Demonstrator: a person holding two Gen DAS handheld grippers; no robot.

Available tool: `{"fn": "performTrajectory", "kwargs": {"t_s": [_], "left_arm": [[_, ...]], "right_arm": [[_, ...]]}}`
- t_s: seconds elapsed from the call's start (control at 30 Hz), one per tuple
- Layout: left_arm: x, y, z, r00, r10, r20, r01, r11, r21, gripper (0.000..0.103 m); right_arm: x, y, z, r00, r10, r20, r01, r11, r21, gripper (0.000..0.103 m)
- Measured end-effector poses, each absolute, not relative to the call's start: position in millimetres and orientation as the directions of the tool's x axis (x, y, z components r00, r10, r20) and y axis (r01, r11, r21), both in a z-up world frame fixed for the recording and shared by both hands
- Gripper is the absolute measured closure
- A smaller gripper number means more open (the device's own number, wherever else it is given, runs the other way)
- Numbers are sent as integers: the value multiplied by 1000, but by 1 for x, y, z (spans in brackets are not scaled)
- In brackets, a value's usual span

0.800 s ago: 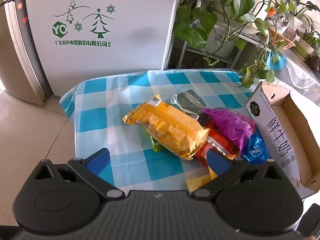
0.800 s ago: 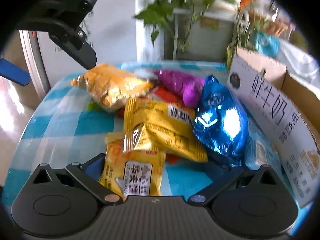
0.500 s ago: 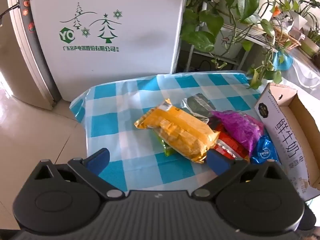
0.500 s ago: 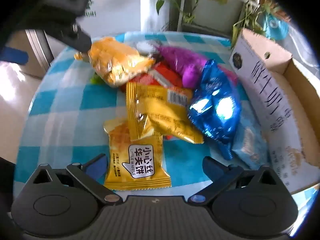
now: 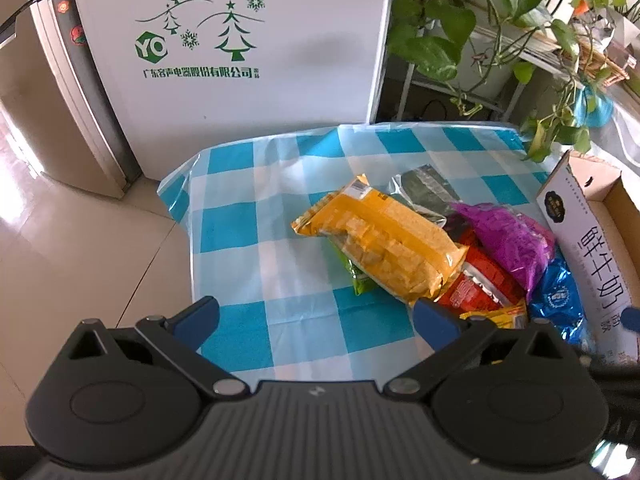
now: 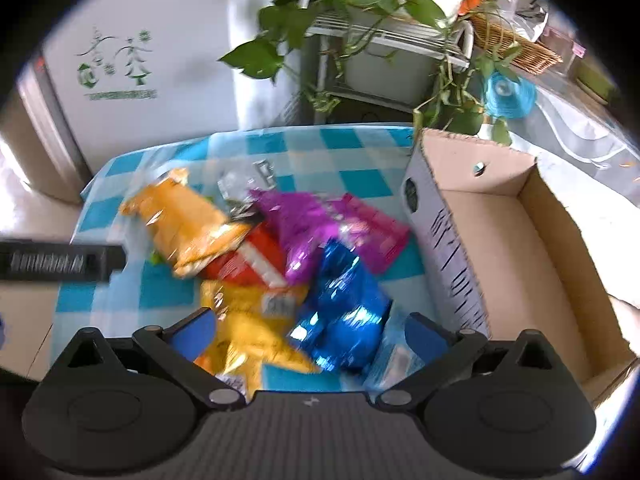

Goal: Organize snacks

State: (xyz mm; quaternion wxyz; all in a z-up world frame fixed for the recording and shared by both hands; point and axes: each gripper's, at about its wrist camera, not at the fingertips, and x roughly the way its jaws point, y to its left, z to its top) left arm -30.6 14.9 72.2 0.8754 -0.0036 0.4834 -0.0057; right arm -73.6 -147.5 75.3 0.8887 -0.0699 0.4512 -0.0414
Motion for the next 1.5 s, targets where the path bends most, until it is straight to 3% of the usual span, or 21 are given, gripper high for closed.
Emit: {"fn": "performTrajectory", "kwargs": {"t_s": [0.5,1.17,1.5], "left_arm": [[-28,4,56,494,36,-869,-15,999,33,1],[-34,-7,56,499,31,-866,13,999,43,1],[-33,-7,56,499,36,-866,6,999,45,1]], "right_arm": [[-51,-165,59,488,-113,-866,182,983,-25,0],[-44,-160,54,471,-214,-855,172,974,-149,0],[-45,-162,52,478,-201,-855,168,976,-136,0]]}}
